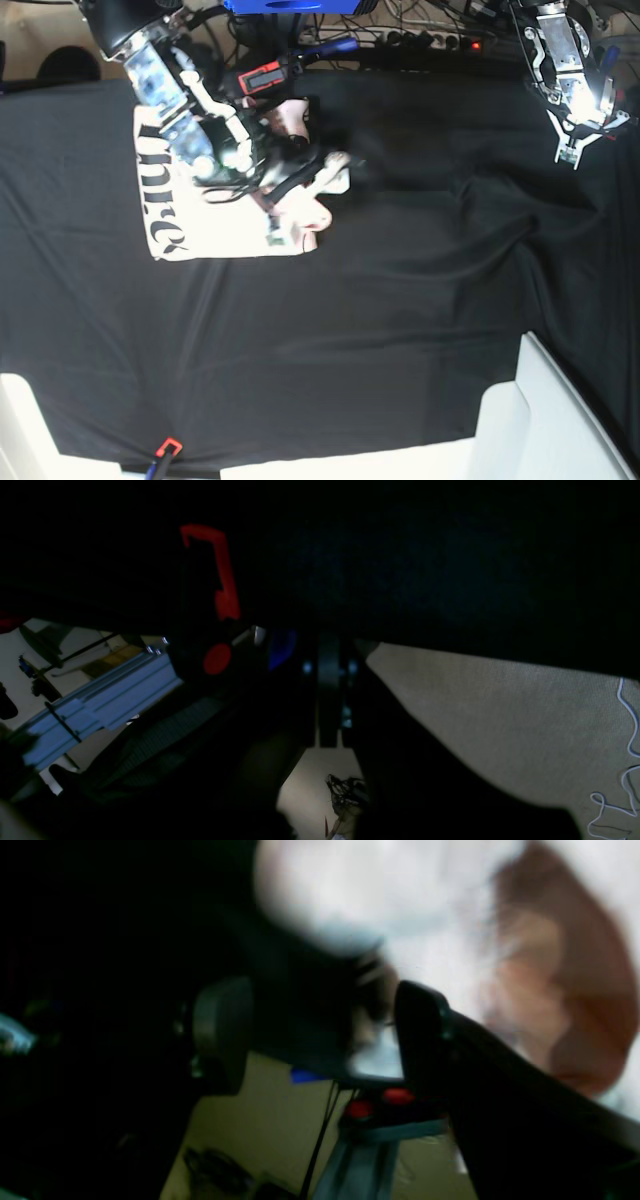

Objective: Fold the T-shirt properly
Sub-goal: 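Fold the held end over toward the shirt middle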

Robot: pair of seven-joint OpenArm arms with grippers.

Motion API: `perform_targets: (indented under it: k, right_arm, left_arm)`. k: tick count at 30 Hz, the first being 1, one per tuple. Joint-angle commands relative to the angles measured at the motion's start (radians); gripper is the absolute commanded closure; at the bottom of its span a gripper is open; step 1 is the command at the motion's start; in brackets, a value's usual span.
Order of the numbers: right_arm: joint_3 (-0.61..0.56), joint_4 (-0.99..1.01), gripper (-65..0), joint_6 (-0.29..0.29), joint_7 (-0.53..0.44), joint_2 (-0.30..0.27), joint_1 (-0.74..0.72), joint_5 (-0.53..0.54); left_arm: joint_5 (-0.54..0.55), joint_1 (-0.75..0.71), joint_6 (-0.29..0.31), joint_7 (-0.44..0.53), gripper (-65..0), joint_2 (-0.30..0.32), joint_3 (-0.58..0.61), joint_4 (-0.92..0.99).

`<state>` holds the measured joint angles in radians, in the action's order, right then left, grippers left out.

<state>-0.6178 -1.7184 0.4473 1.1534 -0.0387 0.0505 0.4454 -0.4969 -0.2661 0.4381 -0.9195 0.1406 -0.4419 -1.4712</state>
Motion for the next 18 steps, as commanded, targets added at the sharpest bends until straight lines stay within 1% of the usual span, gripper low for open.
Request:
perform_targets:
  k: [1,4,7,8,9,10,11,12,14,16,18]
  right_arm:
    - [-0.007,-0.033,-42.7,0.005,-0.006,0.021,-0.024,0.005]
    - [-0.011,-0.075,-42.7,0.006,0.029,0.035,-0.028,0.003]
    - [0.000,-0.160,-42.7,0.009,0.049,0.032,-0.030,-0.001]
    - [0.028,-0.176,-42.5,0.029,0.046,0.021,-0.024,-0.001]
    - [0.057,-0.179,-42.5,0.063,0.046,0.004,-0.021,-0.003]
    - [0.074,-0.180,-42.5,0.110,0.043,-0.016,-0.019,-0.004]
    - [0.077,-0.182,-42.5,0.153,0.032,-0.034,-0.014,-0.006]
    - [0.078,-0.187,-42.5,0.198,0.017,-0.065,-0.001,-0.006]
    - [0.074,-0.217,-42.7,0.251,-0.025,-0.120,0.035,-0.006]
    - [0.072,-0.239,-42.7,0.251,-0.062,-0.171,0.099,-0.006]
    - [0.072,-0.240,-42.7,0.251,-0.094,-0.206,0.153,-0.006]
  left_arm:
    - [-0.013,0.004,-0.008,0.000,0.0,0.014,-0.004,-0.013]
    - [-0.013,0.004,-0.008,0.000,0.0,0.014,-0.004,-0.013]
    - [-0.013,0.001,-0.008,0.000,0.0,0.014,-0.004,-0.012]
    - [-0.013,0.001,-0.008,0.000,0.0,0.014,-0.004,-0.012]
    - [-0.013,0.001,-0.008,0.000,0.0,0.014,-0.004,-0.012]
    - [-0.013,0.001,-0.008,0.000,0.0,0.014,-0.004,-0.012]
    - [-0.013,0.001,-0.008,0.000,0.0,0.014,-0.004,-0.012]
    - [-0.013,0.001,-0.008,0.000,0.0,0.014,-0.004,-0.012]
    - [-0.013,0.003,-0.008,0.000,0.0,0.014,-0.004,-0.012]
    - [-0.013,0.004,-0.008,0.000,0.0,0.014,-0.004,-0.012]
    - [-0.013,0.008,-0.008,0.000,0.0,0.014,-0.002,-0.012]
